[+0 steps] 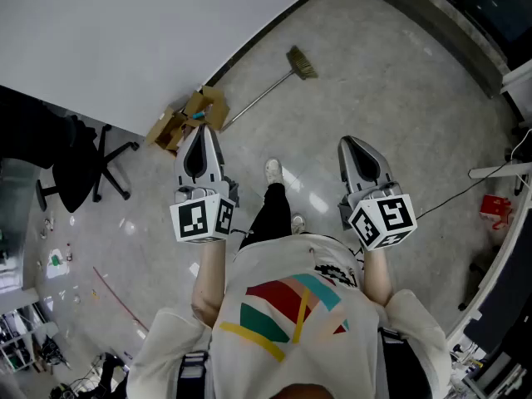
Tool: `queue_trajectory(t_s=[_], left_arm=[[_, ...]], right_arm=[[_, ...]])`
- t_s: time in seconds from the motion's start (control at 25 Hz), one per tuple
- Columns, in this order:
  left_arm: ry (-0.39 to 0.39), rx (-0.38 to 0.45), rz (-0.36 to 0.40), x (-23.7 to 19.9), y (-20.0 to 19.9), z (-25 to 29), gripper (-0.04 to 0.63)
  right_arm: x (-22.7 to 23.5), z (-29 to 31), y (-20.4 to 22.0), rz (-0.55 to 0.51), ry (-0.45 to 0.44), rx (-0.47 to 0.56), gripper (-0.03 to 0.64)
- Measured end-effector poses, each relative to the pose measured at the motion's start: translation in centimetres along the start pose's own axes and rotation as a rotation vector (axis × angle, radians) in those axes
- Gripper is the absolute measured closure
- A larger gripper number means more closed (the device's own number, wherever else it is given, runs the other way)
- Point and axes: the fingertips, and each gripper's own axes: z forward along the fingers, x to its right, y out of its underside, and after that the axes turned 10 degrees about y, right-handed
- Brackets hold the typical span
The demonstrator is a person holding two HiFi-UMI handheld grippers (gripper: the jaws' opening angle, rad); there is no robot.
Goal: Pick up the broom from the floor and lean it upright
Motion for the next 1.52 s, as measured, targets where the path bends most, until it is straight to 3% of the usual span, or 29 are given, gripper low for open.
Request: queue_trajectory(t_s=[0.28,0.68,0.92,1.12,1.16,1.28,1.4,1.52], left_arm=[[-0.004,-0.012,-0.023,-5.3,3.0,9.7,0.551],[-0.042,0.011,-0.001,-20.4,2.3,29.4,0.551],[-0.094,0.014,0.0,-26.0,2.4,37.1,0.551],[-0.142,-0.002,-0.001,-27.3,3.3,41.3,0.551],[-0.158,-0.007,-0.007,-27.6,3.6,41.8,0.551],[-0.213,-0.026,-0.012,-29.0,5.3,42.9,0.551],[-0.278,-0.047,-0.016,-31.5,8.8,43.2,0.551],[-0.346,-0.061,-0.018,-35.3,15.8,42.2,0.551]], right_arm=[[3.5,10.5,-0.9,-0.034,0.052,-0.019,0.603],[4.4,36.3,-8.0,-0.024,-0.019,-0.026,0.603],[5.0,46.5,-10.1,-0.021,-0.054,-0.054,0.603],[4.9,52.8,-10.8,-0.149,-0.213,-0.064,0.598],[4.6,54.1,-10.8,-0.173,-0.259,-0.07,0.576],[4.0,58.1,-9.6,-0.241,-0.385,-0.095,0.425],[2.4,62.1,-6.0,-0.322,-0.537,-0.147,0.4],[-0.2,66.1,1.5,-0.41,-0.728,-0.221,0.4]])
